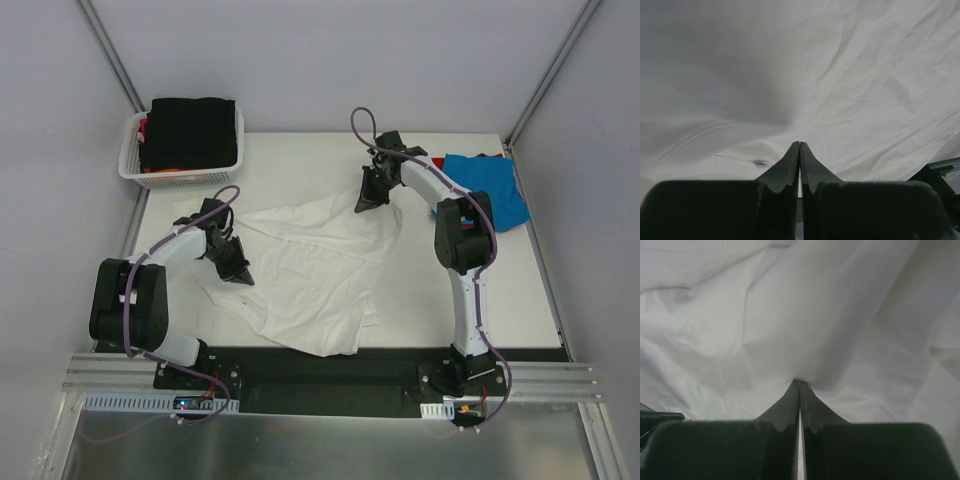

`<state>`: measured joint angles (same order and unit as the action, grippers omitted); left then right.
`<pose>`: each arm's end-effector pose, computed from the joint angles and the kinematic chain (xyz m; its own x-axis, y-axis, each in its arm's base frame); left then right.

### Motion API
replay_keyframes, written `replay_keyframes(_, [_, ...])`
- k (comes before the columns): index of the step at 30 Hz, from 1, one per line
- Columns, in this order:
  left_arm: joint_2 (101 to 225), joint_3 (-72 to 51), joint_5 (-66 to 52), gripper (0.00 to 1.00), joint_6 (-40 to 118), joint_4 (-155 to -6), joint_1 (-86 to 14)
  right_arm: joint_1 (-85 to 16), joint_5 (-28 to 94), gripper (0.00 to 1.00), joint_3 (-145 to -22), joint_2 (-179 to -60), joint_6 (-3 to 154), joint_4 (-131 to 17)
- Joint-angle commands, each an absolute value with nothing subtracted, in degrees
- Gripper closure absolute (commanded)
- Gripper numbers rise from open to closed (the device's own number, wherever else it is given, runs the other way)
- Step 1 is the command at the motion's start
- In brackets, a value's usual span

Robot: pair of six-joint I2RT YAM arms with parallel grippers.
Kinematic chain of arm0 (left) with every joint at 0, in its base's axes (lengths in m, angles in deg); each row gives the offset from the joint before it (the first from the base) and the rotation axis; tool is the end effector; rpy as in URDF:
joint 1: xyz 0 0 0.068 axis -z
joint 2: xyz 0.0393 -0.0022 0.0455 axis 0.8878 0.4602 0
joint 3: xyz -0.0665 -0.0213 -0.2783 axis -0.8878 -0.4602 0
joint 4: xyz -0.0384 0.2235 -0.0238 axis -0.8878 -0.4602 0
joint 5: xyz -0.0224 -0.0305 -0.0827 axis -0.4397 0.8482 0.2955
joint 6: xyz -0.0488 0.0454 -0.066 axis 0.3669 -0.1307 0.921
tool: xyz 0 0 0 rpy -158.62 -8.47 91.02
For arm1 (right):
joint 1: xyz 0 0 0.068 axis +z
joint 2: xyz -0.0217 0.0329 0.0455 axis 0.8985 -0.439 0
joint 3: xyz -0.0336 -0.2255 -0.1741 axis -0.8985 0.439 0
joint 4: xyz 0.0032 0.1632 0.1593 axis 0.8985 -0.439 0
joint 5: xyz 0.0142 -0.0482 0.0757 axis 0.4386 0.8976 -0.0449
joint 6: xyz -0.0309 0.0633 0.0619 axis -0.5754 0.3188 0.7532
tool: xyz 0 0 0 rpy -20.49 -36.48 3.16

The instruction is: Fold and stack the t-shirts

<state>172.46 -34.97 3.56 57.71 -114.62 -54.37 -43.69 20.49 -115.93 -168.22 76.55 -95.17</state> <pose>0.2460 -0.0634 0.1684 -0.9235 -0.3527 -0.1506 -0.2562 0.8596 -0.4420 0.4496 0.1977 0.1759 -0.8726 -0.1839 -0.4525 -0.3717 0.8511 0.3708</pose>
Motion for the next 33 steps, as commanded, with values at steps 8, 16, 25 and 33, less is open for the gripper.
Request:
replay_keyframes(8, [179.3,-34.5,-1.6,1.0,58.7,-119.8,-54.2,-47.2,20.8,0.99,-119.6,-169.2,77.8,-93.7])
replay_keyframes(16, [185.1,-27.2,-3.1,1.0,56.3,-120.7,-59.5,-48.2,19.4,0.99,-112.3,-163.9,74.2,-95.7])
replay_keyframes(25, [192.4,-14.6,-7.8,1.0,54.7,-123.1,-63.7,-48.3,17.2,0.99,-100.5,-158.7,72.8,-96.4])
replay_keyframes(33, [198.0,-2.5,-9.2,1.0,53.3,-126.2,-63.8,-47.3,15.0,0.99,-89.9,-151.6,72.5,-96.1])
